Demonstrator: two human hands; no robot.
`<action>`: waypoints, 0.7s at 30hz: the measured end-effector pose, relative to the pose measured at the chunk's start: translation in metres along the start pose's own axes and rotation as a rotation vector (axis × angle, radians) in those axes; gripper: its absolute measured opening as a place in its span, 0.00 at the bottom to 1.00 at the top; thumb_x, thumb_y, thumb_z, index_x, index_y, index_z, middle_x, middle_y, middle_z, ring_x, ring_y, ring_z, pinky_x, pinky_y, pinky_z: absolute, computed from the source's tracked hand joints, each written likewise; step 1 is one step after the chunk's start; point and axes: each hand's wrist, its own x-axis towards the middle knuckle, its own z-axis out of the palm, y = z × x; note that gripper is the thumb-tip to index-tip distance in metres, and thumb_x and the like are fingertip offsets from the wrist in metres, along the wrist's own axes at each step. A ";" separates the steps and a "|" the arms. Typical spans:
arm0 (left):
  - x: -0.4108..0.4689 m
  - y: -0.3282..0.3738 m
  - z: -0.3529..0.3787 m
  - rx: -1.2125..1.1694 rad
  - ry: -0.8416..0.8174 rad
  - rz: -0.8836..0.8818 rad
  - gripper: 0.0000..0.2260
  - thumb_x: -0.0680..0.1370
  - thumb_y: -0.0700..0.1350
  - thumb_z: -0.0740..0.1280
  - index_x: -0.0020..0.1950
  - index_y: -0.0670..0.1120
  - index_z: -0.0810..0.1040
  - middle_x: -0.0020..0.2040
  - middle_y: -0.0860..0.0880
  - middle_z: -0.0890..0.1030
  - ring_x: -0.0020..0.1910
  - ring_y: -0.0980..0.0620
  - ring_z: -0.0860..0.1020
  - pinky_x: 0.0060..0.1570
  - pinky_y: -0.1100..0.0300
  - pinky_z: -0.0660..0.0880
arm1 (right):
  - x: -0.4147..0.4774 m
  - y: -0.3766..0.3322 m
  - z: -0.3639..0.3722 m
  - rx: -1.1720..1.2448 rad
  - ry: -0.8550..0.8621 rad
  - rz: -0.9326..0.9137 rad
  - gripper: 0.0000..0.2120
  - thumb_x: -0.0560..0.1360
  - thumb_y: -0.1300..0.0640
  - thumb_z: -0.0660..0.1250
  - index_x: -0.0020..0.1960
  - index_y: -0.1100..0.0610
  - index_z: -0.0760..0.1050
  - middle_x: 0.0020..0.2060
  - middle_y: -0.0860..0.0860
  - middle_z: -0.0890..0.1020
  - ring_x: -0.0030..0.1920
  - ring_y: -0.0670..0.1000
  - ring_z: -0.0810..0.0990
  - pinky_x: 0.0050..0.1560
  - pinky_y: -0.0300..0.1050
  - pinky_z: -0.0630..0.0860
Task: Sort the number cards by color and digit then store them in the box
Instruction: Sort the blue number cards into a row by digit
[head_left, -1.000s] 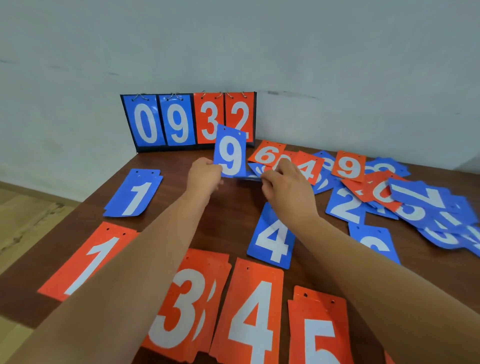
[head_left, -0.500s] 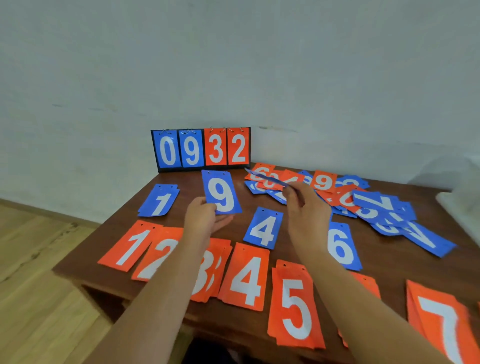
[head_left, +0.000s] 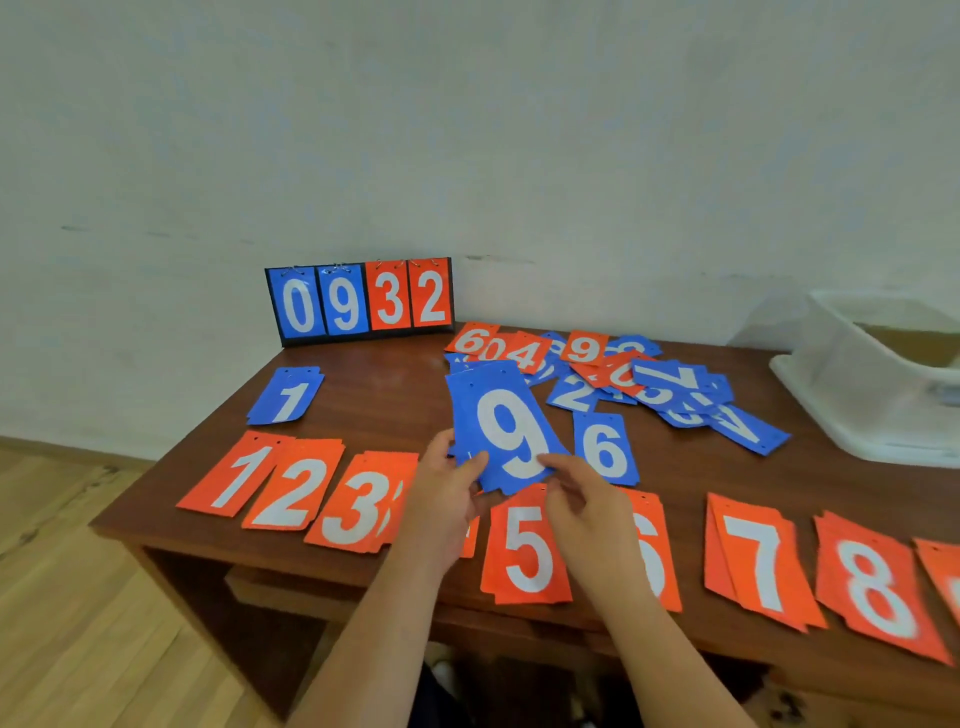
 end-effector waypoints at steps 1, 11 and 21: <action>-0.004 -0.005 0.002 0.006 0.008 0.001 0.11 0.80 0.37 0.66 0.62 0.46 0.76 0.56 0.46 0.85 0.50 0.46 0.85 0.39 0.53 0.83 | -0.004 0.000 -0.003 0.015 0.003 0.020 0.12 0.80 0.60 0.62 0.58 0.45 0.78 0.42 0.44 0.83 0.36 0.49 0.80 0.35 0.44 0.78; -0.017 -0.029 0.012 0.208 -0.099 0.028 0.13 0.79 0.41 0.68 0.64 0.49 0.77 0.56 0.49 0.85 0.54 0.48 0.84 0.47 0.48 0.83 | 0.001 0.005 -0.031 0.225 0.111 0.271 0.15 0.75 0.51 0.72 0.58 0.51 0.72 0.46 0.52 0.82 0.42 0.47 0.84 0.34 0.45 0.81; 0.005 -0.046 0.067 0.278 -0.102 -0.014 0.13 0.78 0.41 0.70 0.62 0.51 0.77 0.57 0.49 0.84 0.54 0.49 0.84 0.49 0.44 0.83 | 0.031 0.039 -0.112 0.270 0.332 0.348 0.07 0.76 0.55 0.71 0.52 0.54 0.76 0.46 0.47 0.82 0.45 0.46 0.83 0.35 0.40 0.77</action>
